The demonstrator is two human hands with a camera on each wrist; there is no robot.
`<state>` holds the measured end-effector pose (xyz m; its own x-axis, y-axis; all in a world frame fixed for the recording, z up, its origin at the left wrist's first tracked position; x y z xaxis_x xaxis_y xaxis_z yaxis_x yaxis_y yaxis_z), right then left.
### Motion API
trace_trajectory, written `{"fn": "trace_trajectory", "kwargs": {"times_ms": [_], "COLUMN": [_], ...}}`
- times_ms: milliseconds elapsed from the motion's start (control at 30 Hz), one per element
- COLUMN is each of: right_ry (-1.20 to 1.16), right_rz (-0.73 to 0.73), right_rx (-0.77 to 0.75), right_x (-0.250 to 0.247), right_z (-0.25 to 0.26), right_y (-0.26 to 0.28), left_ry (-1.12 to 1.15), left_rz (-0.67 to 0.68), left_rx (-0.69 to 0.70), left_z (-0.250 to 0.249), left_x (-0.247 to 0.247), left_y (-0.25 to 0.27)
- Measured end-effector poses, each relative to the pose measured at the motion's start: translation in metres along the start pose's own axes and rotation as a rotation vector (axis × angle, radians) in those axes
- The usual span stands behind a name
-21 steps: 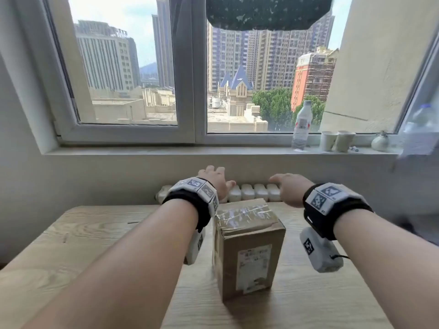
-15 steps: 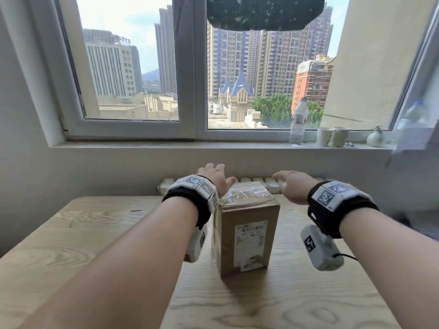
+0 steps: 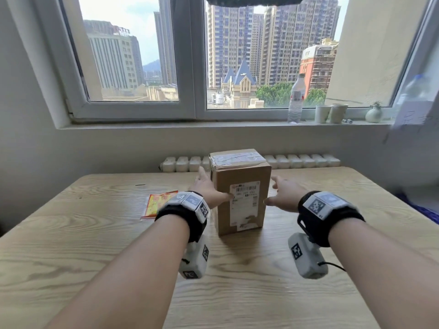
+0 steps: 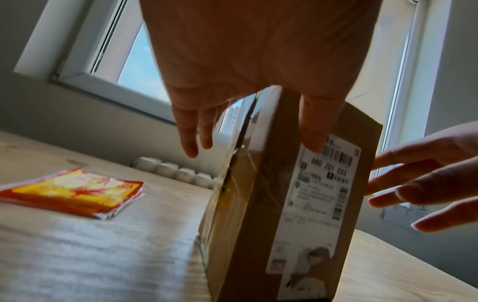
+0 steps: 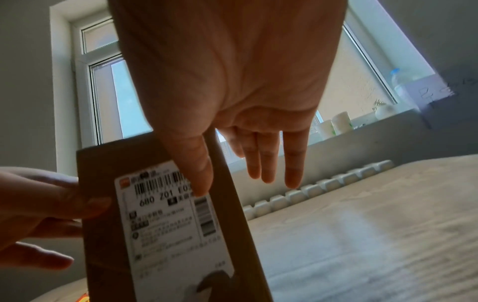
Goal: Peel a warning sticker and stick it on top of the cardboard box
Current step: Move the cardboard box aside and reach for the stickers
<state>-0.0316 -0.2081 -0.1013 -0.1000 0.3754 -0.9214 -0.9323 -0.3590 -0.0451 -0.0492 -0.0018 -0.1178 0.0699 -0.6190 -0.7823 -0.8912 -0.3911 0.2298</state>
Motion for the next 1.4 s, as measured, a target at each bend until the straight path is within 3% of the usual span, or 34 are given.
{"fn": "trace_trajectory", "kwargs": {"times_ms": [133, 333, 867, 1033, 1100, 1233, 1300, 1400], "right_ry": [-0.076, -0.223, -0.223, -0.075, -0.12, -0.288, -0.346, -0.336], "right_rz": [-0.006, -0.034, -0.079, 0.01, 0.145, 0.455, 0.463, 0.36], "right_rx": [-0.007, -0.031, -0.063, 0.146, 0.197, 0.078, -0.016, -0.152], "right_x": [0.021, 0.041, 0.048, 0.044, 0.048, 0.077, 0.093, 0.109], "right_z": [-0.005, -0.01, 0.008, 0.006, 0.014, 0.062, 0.096, 0.146], "right_y": [-0.01, -0.018, 0.011, 0.026, 0.038, 0.053, 0.045, 0.02], "left_ry": [0.111, 0.195, 0.279, 0.167, 0.054, -0.018, -0.015, 0.005], "left_rz": [0.074, 0.132, 0.169, 0.164, 0.121, 0.019, -0.006, -0.027], "left_rx": [-0.024, 0.072, 0.07, 0.039, 0.002, -0.033, -0.051, -0.105], "left_z": [0.012, 0.014, 0.035, 0.041, 0.048, 0.071, 0.087, 0.114], "left_x": [0.017, 0.031, 0.021, 0.015, 0.009, -0.011, -0.021, -0.034], "left_y": [-0.016, -0.025, 0.002, 0.012, 0.012, 0.006, 0.001, -0.01]}}
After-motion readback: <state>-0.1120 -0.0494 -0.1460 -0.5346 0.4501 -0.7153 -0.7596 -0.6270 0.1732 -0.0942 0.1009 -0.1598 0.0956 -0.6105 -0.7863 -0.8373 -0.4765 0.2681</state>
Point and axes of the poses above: each hand's wrist, its own y-axis away from the middle knuckle, its own x-axis out of the palm, z = x × y, the point moved 6 cm from there along -y, towards the middle knuckle, and after that the axes turned 13 degrees about -x, right-handed, at the moved point
